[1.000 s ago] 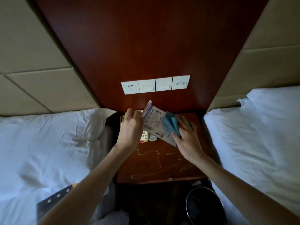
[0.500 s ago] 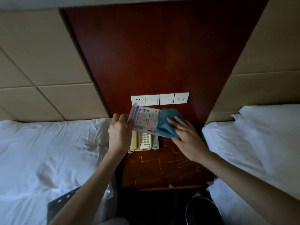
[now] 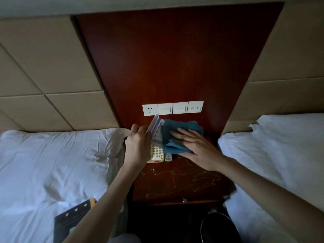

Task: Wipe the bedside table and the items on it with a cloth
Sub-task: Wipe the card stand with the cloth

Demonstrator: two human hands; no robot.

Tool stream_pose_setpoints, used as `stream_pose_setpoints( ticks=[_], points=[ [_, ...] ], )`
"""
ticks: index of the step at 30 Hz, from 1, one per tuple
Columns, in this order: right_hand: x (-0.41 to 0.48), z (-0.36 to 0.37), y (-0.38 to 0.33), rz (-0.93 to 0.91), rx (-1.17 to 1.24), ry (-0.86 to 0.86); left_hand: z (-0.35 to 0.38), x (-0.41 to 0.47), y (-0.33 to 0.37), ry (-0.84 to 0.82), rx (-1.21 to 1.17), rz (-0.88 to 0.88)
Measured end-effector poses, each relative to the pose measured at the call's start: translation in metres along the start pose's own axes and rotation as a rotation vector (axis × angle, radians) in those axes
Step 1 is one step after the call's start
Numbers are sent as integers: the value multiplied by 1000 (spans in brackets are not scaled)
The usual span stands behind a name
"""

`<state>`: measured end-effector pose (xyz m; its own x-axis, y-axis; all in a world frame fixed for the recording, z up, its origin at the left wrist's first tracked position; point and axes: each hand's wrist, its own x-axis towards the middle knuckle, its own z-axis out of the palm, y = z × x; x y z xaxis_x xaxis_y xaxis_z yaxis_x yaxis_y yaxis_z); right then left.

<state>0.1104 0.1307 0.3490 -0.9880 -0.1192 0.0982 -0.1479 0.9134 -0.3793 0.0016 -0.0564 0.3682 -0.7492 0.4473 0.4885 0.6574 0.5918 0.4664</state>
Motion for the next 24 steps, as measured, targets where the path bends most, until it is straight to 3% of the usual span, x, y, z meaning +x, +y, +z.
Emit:
stream_pose_setpoints(
  ticks=[3, 8, 11, 14, 19, 22, 24],
  points=[
    [-9, -1, 13, 118, 176, 111, 6, 1, -4, 4, -20, -77],
    [7, -2, 9, 627, 915, 559, 19, -2, 6, 22, -52, -103],
    [14, -10, 17, 864, 1192, 562, 22, -4, 7, 62, -89, -101],
    [11, -20, 23, 858, 1409, 522, 22, -6, -1, 76, -183, -109],
    [16, -24, 16, 849, 1552, 572, 30, -4, -12, -133, -135, -240],
    [21, -22, 8, 830, 1861, 585, 33, -3, -15, -137, -106, -330],
    [26, -20, -4, 701, 2036, 559, 36, -5, -13, -185, -123, -382]
  ],
)
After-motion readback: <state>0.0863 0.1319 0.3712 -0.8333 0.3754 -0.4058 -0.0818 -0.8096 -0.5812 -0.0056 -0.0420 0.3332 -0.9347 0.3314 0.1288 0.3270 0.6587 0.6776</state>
